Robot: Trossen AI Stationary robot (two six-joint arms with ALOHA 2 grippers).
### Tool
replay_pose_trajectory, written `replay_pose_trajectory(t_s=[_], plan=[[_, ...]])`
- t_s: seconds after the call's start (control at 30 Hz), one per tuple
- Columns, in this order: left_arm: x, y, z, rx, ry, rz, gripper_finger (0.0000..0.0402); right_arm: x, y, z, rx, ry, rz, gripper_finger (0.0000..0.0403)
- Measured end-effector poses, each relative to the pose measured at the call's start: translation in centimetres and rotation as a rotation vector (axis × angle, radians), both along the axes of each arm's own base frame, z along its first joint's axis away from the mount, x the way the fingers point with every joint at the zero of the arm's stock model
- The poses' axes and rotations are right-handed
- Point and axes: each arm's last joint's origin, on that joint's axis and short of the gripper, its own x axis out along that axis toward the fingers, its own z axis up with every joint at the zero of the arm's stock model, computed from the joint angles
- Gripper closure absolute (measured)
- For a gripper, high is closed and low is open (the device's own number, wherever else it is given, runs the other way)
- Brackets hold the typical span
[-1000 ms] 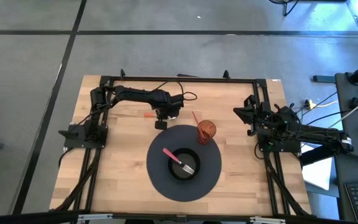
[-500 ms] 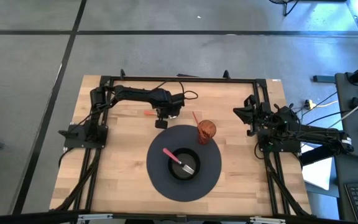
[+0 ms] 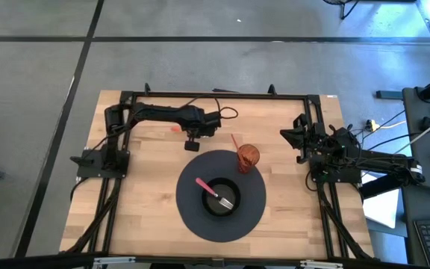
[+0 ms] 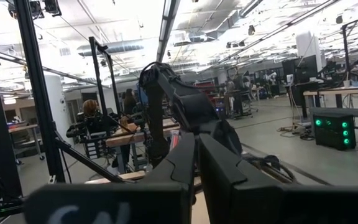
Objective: Pick & Place Utensil
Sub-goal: Put the orange spoon into the black bowl on the blue mat
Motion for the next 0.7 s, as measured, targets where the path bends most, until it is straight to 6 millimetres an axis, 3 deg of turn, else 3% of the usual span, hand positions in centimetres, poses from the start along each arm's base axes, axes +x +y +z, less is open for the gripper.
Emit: replay_pose_trajectory(t_s=[0.4,0.7], plan=[[-0.7,-2.0,4.3,0.095,-0.084,-0.054,0.0398,0.0,0.0,0.0,0.008,-0.001,0.002,0.0379],[-0.9,-4.5,5.1,0.118,-0.048,-0.114,0.0398,0.0,0.0,0.0,0.010,-0.002,0.003,0.0379]])
